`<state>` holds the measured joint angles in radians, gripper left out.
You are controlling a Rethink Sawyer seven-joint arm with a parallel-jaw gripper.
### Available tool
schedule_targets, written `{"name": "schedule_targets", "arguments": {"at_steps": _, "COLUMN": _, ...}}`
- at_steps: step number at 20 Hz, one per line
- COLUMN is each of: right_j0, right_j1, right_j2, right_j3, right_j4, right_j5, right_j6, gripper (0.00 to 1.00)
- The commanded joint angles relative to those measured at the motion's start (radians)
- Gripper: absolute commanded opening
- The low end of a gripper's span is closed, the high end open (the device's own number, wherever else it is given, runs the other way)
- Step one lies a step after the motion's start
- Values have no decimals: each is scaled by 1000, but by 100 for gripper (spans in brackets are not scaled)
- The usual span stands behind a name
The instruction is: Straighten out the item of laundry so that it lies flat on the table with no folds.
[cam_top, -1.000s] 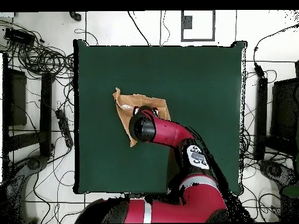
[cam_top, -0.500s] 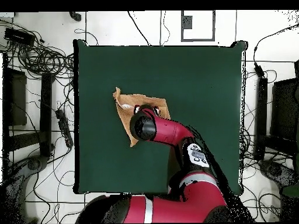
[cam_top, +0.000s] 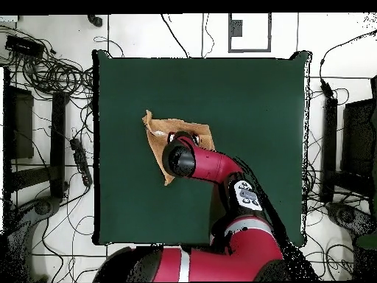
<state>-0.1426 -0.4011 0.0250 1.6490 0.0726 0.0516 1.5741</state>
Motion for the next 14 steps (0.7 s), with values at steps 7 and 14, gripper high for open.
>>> {"name": "schedule_targets", "arguments": {"at_steps": 7, "right_j0": 37, "right_j1": 65, "right_j2": 68, "right_j3": -24, "right_j4": 72, "right_j5": -18, "right_j6": 238, "gripper": 100}}
{"name": "schedule_targets", "arguments": {"at_steps": 14, "right_j0": 127, "right_j1": 12, "right_j2": -13, "right_j3": 56, "right_j4": 135, "right_j5": -6, "right_j6": 312, "gripper": 100}}
